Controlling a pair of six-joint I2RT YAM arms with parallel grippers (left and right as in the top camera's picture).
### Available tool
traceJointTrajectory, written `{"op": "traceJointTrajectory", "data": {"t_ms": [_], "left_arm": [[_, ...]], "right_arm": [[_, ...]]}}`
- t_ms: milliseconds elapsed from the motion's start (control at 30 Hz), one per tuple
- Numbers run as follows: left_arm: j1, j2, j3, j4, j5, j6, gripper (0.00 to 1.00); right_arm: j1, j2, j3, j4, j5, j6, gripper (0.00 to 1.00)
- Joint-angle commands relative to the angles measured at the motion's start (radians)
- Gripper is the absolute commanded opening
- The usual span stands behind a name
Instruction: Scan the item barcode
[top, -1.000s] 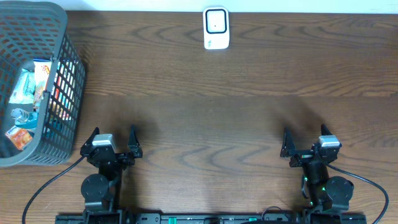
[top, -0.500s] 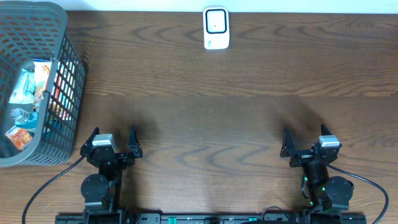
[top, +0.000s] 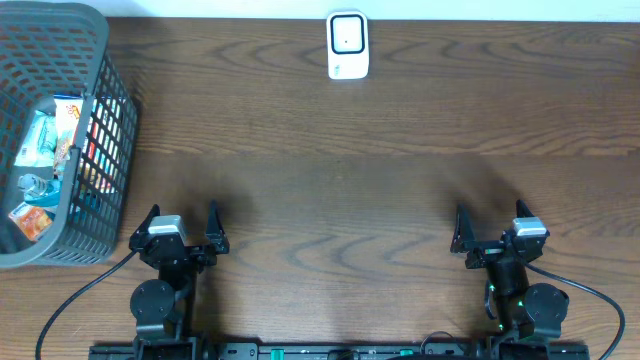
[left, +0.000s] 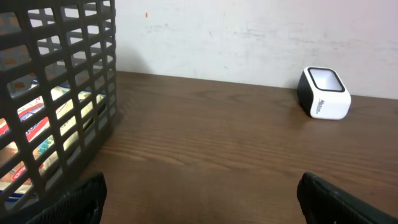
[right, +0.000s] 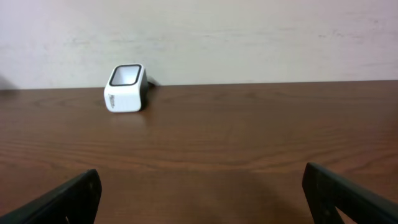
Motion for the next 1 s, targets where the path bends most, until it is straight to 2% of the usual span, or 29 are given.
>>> {"op": "traceJointTrajectory", "data": {"t_ms": [0,300,633,833,967], "left_arm": [[0.004,-0.008,-0.015,-0.036,0.002,-0.005,0.98],[0.004,-0.008,-0.015,-0.033,0.018,-0.019,0.98],[0.004,-0.008,0.069,-0.002,0.200,-0.063,0.98],[0.004,-0.004,0.217,-0.106,0.336,-0.097,0.98],[0.004,0.019,0.317,-0.204,0.367,-0.110,0.98]], "right_arm": [[0.007,-0.005,-0.002,-0.005,0.011,0.013,0.99],[0.007,-0.005,-0.002,-0.005,0.011,0.013,0.99],[0.007,-0.005,-0.002,-0.005,0.011,0.013,0.99],[0.007,-0.005,-0.002,-0.005,0.011,0.013,0.99],[0.007,-0.005,-0.002,-0.005,0.011,0.013,0.99]]}}
